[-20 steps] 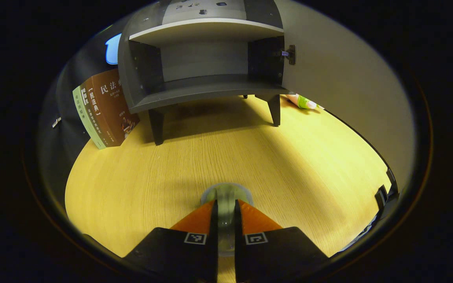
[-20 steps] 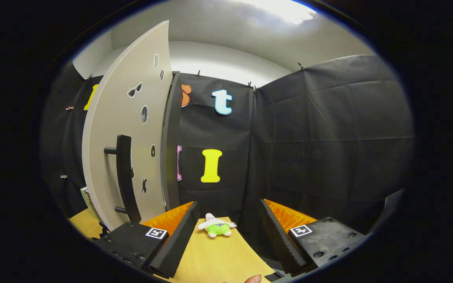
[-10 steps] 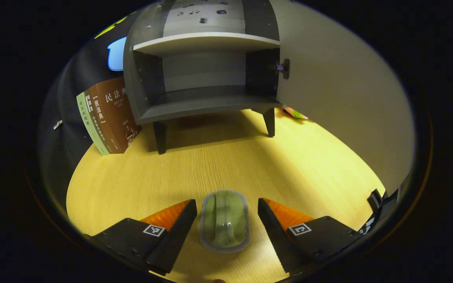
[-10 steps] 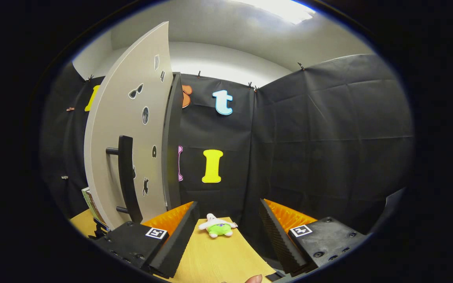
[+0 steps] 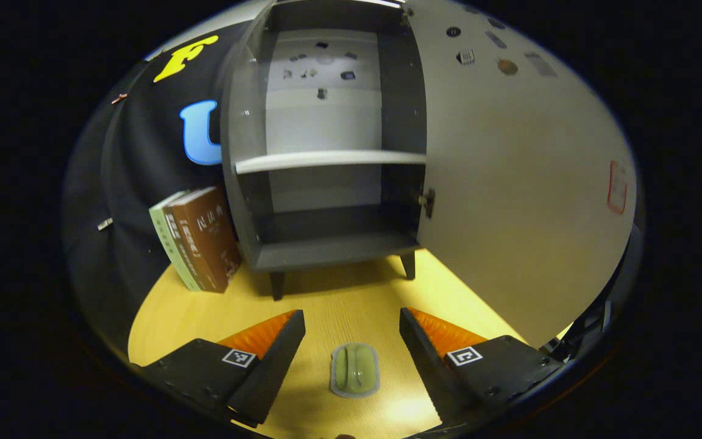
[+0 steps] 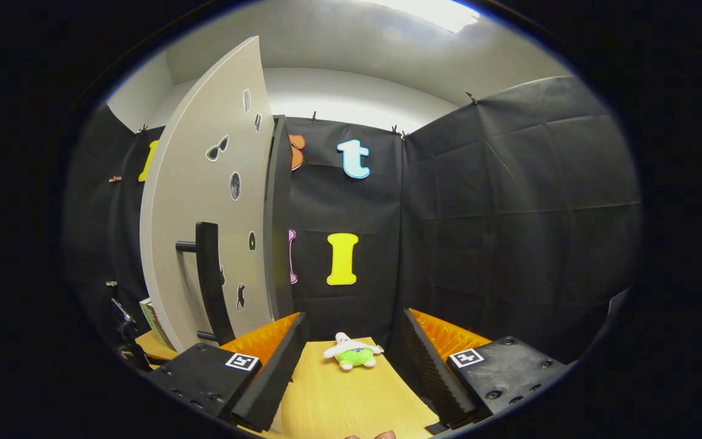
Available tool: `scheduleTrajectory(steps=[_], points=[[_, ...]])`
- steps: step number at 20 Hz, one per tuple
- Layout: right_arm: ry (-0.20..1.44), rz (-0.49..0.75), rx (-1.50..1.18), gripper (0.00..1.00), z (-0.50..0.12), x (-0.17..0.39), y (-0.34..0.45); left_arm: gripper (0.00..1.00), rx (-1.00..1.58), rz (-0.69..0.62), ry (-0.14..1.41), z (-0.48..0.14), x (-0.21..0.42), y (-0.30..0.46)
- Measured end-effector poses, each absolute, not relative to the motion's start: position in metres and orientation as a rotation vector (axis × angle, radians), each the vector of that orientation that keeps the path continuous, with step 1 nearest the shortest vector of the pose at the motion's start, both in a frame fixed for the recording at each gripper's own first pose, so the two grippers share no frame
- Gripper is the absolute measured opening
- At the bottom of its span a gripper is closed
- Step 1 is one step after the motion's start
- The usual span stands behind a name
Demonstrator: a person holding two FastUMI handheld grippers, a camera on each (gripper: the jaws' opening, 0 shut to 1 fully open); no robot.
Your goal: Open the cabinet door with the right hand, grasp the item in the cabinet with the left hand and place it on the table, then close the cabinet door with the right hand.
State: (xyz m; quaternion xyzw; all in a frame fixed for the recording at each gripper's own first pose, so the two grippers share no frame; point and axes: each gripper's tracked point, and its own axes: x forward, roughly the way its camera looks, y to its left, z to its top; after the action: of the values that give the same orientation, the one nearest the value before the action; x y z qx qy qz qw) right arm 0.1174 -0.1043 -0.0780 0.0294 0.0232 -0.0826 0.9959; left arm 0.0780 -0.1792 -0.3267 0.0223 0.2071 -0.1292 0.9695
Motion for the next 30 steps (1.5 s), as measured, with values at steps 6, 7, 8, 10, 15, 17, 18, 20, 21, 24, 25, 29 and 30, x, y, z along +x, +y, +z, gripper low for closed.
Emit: scheduleTrajectory(steps=[6,7,8,10,15,17,18,20,21,24,25,29,30], points=[[0.043,-0.11,0.06,0.97,-0.072,0.124,-0.081,0.98,-0.057,-0.206,0.209,-0.192,0.074,-0.142],[0.04,-0.104,0.062,0.97,-0.07,0.126,-0.078,0.98,-0.069,-0.2,0.175,-0.171,0.073,-0.135],[0.038,-0.1,0.064,0.97,-0.068,0.127,-0.074,0.98,-0.075,-0.192,0.149,-0.152,0.069,-0.128],[0.035,-0.097,0.072,0.97,-0.066,0.13,-0.07,0.98,-0.068,-0.16,0.105,-0.119,0.061,-0.108],[0.025,-0.11,0.097,0.97,-0.058,0.135,-0.068,0.93,-0.069,-0.144,0.055,-0.065,0.039,-0.082],[0.026,-0.104,0.101,0.97,-0.056,0.135,-0.063,0.95,-0.061,-0.139,0.04,-0.054,0.033,-0.071],[0.024,-0.11,0.099,0.97,-0.054,0.135,-0.063,0.95,-0.054,-0.138,0.032,-0.049,0.03,-0.066],[0.025,-0.123,0.097,0.95,-0.054,0.134,-0.064,0.97,-0.043,-0.14,0.019,-0.046,0.025,-0.058],[0.027,-0.129,0.099,0.95,-0.054,0.132,-0.064,0.92,-0.037,-0.146,0.018,-0.046,0.022,-0.058],[0.031,-0.14,0.096,0.95,-0.055,0.133,-0.061,0.92,-0.022,-0.157,0.028,-0.048,0.016,-0.055],[0.028,-0.143,0.09,0.95,-0.054,0.134,-0.06,0.93,-0.025,-0.159,0.03,-0.051,0.014,-0.052],[0.031,-0.151,0.088,0.95,-0.055,0.132,-0.053,0.93,-0.041,-0.186,0.031,-0.05,0.009,-0.052],[0.031,-0.151,0.09,0.95,-0.055,0.132,-0.05,0.93,-0.03,-0.188,0.031,-0.05,0.009,-0.05]])
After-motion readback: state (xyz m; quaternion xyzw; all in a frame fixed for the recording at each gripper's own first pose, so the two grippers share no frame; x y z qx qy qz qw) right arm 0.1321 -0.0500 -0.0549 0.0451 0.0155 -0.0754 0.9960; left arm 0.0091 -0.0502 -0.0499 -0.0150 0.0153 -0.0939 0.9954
